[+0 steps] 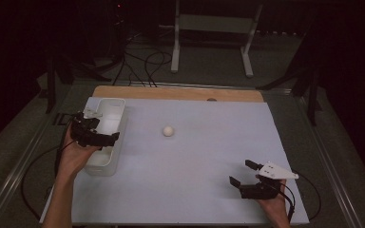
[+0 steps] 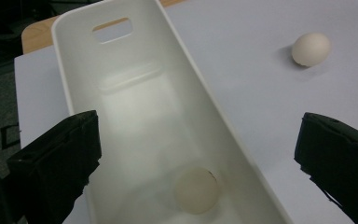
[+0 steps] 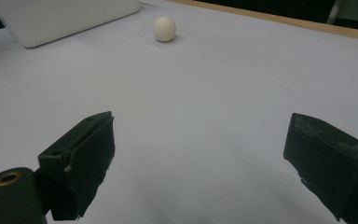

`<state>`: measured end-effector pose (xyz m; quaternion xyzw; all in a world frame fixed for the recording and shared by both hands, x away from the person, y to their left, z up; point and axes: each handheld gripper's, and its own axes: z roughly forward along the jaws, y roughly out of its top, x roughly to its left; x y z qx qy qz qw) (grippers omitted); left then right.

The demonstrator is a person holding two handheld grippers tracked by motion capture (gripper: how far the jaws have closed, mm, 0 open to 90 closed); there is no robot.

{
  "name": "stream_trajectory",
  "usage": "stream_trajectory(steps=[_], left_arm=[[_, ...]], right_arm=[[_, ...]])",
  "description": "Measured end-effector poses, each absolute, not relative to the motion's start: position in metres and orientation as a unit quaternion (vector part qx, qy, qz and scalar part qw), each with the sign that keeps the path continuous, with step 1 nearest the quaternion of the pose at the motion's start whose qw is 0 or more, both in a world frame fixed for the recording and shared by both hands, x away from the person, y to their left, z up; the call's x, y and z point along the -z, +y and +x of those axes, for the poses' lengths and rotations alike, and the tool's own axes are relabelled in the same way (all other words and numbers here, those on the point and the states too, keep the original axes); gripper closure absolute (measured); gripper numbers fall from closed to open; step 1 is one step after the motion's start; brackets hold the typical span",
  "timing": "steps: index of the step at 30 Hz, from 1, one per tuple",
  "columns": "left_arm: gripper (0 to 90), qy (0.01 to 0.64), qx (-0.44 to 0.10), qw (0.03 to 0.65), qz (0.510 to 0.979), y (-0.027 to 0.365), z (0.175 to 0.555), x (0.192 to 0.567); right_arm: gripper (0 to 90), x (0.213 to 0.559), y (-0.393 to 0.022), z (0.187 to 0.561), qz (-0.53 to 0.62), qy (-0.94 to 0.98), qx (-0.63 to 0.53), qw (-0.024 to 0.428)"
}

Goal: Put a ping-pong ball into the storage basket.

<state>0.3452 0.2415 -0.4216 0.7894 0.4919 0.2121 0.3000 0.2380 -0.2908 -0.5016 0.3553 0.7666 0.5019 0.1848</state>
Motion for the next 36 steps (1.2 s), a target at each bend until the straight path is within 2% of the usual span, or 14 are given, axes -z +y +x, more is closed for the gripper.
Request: stream_trajectory(steps=[36], left_arm=[[1.0, 0.447, -0.203, 0.314, 0.813, 0.188, 0.355, 0.406]], right_arm=[[8.2, 0.501, -0.291, 0.237, 0.356, 0.766, -0.502, 0.184]])
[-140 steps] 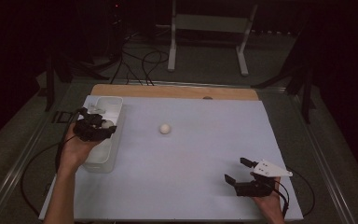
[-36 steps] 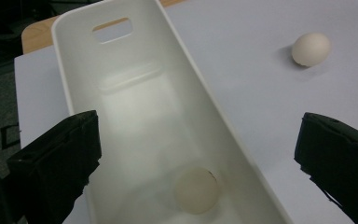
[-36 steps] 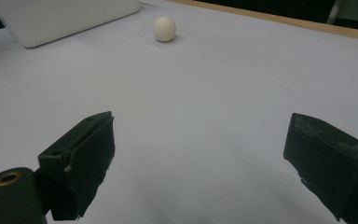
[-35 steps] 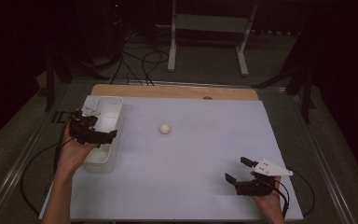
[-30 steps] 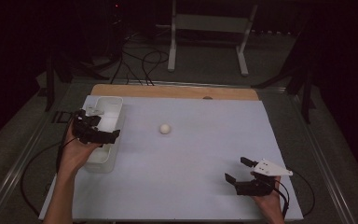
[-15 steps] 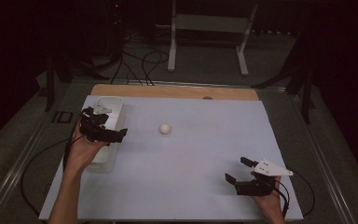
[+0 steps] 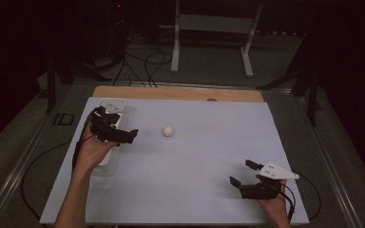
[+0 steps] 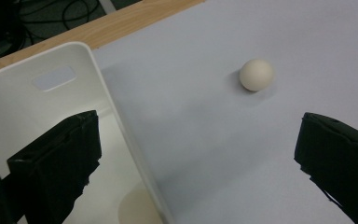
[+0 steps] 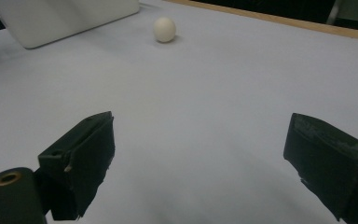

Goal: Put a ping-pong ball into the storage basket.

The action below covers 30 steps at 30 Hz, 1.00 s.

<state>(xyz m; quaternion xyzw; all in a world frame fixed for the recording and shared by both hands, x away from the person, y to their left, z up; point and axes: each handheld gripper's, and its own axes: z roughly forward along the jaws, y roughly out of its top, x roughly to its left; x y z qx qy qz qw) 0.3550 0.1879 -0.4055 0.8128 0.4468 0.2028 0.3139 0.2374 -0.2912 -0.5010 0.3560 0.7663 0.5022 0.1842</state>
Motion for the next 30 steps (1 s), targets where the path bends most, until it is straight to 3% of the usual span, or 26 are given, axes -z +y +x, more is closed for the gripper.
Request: stream_trajectory(steps=[30], left_arm=[[1.3, 0.434, -0.185, 0.312, 0.825, 0.156, 0.370, 0.412]], right_arm=[[8.2, 0.501, -0.291, 0.237, 0.356, 0.766, -0.503, 0.184]])
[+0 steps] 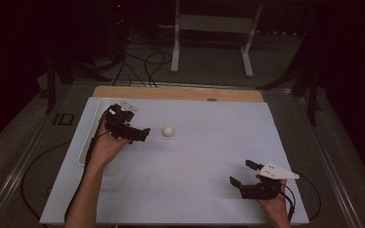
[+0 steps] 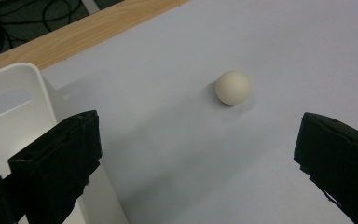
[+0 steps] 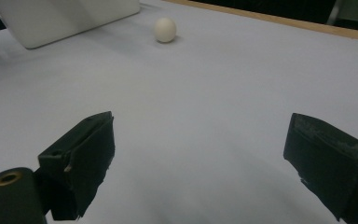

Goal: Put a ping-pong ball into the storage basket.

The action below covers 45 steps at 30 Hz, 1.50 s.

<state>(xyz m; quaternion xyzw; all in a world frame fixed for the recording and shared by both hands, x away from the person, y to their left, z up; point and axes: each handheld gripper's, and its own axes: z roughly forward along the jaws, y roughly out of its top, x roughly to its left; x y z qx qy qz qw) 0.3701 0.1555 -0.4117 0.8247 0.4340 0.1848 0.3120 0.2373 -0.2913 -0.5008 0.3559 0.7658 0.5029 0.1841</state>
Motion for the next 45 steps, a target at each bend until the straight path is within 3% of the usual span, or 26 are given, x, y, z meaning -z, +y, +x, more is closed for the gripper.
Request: stream_trajectory(steps=[45], left_arm=[[1.7, 0.425, -0.170, 0.304, 0.835, 0.123, 0.394, 0.428]], right_arm=[[8.2, 0.501, -0.292, 0.238, 0.355, 0.764, -0.506, 0.187]])
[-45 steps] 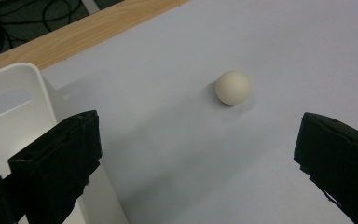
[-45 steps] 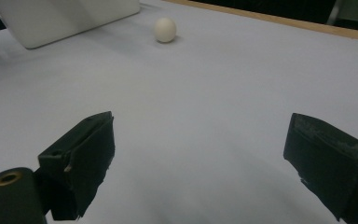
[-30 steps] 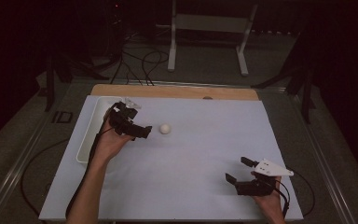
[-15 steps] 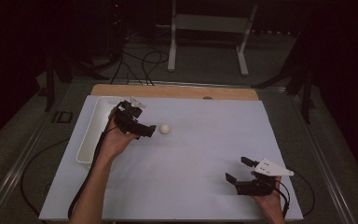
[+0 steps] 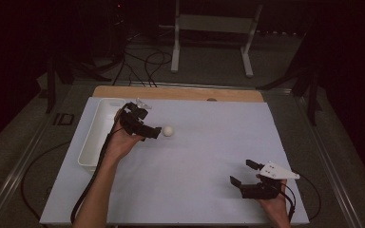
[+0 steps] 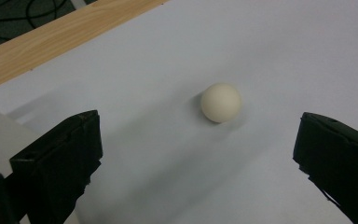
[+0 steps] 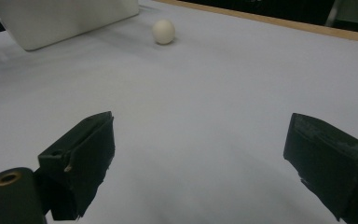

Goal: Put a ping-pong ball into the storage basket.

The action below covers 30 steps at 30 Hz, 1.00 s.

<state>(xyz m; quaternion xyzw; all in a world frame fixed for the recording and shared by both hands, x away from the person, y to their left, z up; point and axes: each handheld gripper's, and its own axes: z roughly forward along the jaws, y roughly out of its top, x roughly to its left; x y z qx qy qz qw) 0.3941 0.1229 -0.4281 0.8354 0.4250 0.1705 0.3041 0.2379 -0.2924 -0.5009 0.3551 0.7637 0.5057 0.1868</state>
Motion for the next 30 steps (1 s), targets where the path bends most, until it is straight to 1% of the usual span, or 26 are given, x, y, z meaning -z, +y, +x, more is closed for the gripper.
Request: stream_trajectory(steps=[30], left_arm=[[2.1, 0.435, -0.157, 0.302, 0.834, 0.113, 0.406, 0.445]], right_arm=[[8.2, 0.501, -0.292, 0.238, 0.354, 0.764, -0.506, 0.186]])
